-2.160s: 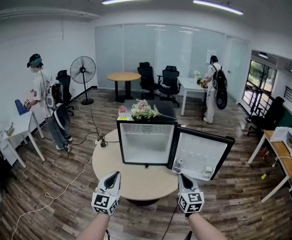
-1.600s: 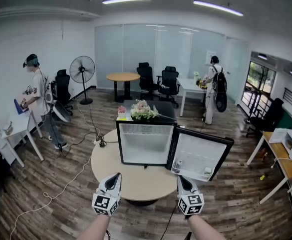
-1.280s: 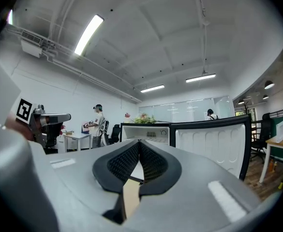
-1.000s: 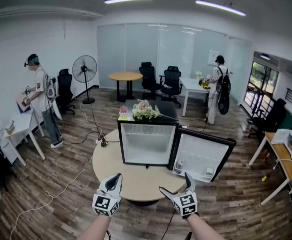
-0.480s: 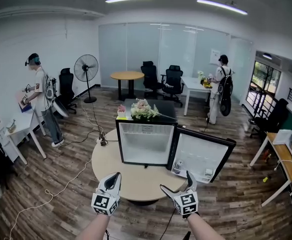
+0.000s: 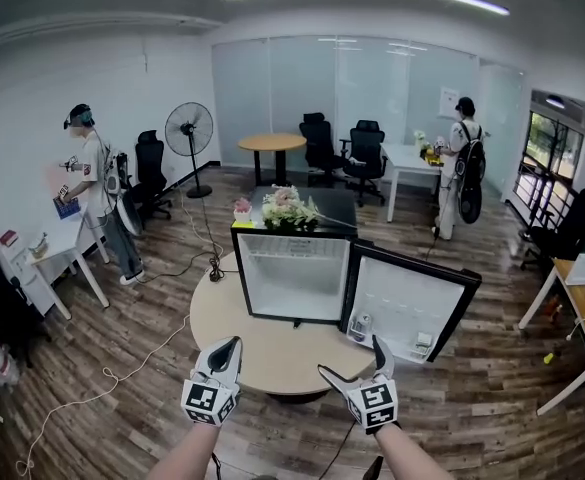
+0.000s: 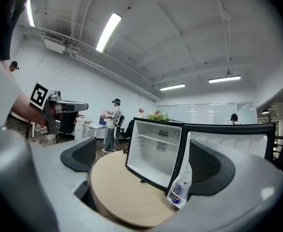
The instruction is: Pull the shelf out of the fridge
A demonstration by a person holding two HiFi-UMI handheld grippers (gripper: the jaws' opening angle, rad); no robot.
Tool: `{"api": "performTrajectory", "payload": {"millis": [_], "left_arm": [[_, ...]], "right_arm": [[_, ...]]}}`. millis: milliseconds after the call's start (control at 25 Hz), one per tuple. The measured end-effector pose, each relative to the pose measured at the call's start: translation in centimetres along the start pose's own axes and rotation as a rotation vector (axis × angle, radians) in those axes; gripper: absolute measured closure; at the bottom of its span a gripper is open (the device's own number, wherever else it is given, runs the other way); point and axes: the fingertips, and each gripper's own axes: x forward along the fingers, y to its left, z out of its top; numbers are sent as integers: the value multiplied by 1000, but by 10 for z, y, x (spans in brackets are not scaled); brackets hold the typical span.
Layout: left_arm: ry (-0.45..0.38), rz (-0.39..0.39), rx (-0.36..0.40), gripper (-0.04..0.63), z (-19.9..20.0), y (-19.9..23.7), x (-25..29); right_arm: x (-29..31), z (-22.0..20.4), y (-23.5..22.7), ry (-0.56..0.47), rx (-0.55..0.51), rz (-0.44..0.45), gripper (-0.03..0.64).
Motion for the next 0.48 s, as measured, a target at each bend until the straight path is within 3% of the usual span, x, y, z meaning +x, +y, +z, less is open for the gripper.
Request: {"api": "performTrajectory", "payload": {"millis": [480], "left_arm": [[4, 9, 18, 595, -6, 1, 31]], "right_arm": [[27, -10, -17, -13, 16, 25, 18]]}}
